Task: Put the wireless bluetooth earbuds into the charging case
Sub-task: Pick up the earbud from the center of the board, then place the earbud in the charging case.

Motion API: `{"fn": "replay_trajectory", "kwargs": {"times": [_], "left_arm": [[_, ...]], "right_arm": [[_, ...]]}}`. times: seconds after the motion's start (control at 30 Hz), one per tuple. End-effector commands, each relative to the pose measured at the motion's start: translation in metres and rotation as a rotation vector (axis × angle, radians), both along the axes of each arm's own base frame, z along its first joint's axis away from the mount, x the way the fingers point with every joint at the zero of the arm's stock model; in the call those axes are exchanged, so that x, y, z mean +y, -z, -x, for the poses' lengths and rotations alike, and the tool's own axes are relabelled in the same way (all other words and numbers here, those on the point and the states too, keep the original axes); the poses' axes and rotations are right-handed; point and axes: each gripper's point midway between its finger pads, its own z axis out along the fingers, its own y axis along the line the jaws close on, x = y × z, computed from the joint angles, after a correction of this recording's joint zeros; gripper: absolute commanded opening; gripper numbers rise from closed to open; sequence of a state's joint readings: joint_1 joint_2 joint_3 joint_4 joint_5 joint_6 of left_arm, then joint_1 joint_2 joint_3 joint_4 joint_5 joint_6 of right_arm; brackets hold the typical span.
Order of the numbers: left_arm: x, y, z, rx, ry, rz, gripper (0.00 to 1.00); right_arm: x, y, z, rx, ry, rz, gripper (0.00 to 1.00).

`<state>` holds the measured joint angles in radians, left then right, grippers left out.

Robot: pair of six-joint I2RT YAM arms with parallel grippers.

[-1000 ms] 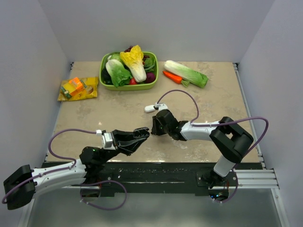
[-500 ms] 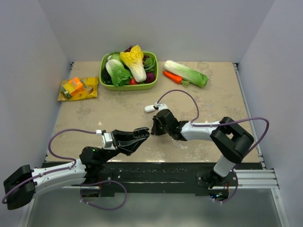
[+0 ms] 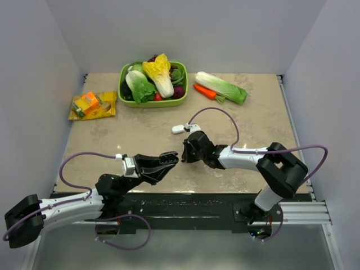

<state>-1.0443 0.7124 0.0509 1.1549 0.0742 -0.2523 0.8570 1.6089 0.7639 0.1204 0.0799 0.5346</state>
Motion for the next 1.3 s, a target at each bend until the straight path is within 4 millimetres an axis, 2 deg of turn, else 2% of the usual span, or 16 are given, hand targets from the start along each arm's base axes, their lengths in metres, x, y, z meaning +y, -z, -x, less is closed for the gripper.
{"fn": "replay_trajectory", "kwargs": {"times": [0.0, 0.07, 0.1, 0.13, 0.17, 0.33, 0.4, 0.5, 0.53, 0.7, 0.83, 0.87, 0.9, 0.97, 1.07, 1.27], "left_arm": [[0.011, 0.048, 0.007, 0.051, 0.002, -0.049, 0.00], [0.012, 0.045, 0.005, 0.050, -0.007, -0.041, 0.00], [0.012, 0.044, 0.005, 0.049, -0.010, -0.039, 0.00], [0.012, 0.041, 0.004, 0.049, -0.013, -0.036, 0.00], [0.012, 0.044, 0.002, 0.058, -0.020, -0.045, 0.00], [0.010, 0.041, -0.006, 0.086, -0.048, -0.041, 0.00], [0.013, 0.042, -0.013, 0.118, -0.083, -0.029, 0.00], [0.009, 0.047, -0.017, 0.155, -0.083, -0.049, 0.00], [0.007, 0.048, -0.017, 0.163, -0.076, -0.054, 0.00], [-0.008, 0.059, -0.004, 0.199, 0.072, -0.107, 0.00], [-0.022, 0.043, 0.012, 0.155, 0.205, -0.114, 0.00], [-0.028, 0.045, 0.025, 0.127, 0.282, -0.148, 0.00], [-0.033, 0.033, 0.031, 0.091, 0.326, -0.144, 0.00], [-0.042, 0.038, 0.045, 0.073, 0.436, -0.214, 0.00], [-0.050, 0.030, 0.058, 0.038, 0.540, -0.253, 0.00], [-0.064, 0.027, 0.061, 0.058, 0.644, -0.305, 0.00]], "right_arm": [[0.001, -0.029, 0.005, -0.042, -0.023, -0.059, 0.00], [-0.006, -0.046, 0.007, -0.067, -0.033, -0.049, 0.00], [-0.009, -0.075, 0.008, -0.119, -0.035, -0.089, 0.00], [-0.010, -0.089, 0.008, -0.147, -0.041, -0.105, 0.00], [-0.022, -0.092, 0.016, -0.142, -0.057, -0.064, 0.00], [-0.040, -0.162, 0.040, -0.248, -0.149, -0.119, 0.00], [-0.050, -0.170, 0.053, -0.246, -0.186, -0.100, 0.00], [-0.057, -0.205, 0.074, -0.290, -0.287, -0.110, 0.00], [-0.063, -0.208, 0.080, -0.295, -0.318, -0.083, 0.00], [-0.069, -0.253, 0.110, -0.393, -0.444, -0.117, 0.00], [-0.074, -0.269, 0.128, -0.435, -0.531, -0.116, 0.00], [-0.073, -0.270, 0.132, -0.433, -0.553, -0.122, 0.00], [-0.072, -0.274, 0.138, -0.430, -0.585, -0.137, 0.00], [-0.068, -0.274, 0.146, -0.410, -0.621, -0.160, 0.00], [-0.063, -0.270, 0.156, -0.386, -0.677, -0.165, 0.00], [-0.059, -0.269, 0.160, -0.413, -0.707, -0.142, 0.00]]}}
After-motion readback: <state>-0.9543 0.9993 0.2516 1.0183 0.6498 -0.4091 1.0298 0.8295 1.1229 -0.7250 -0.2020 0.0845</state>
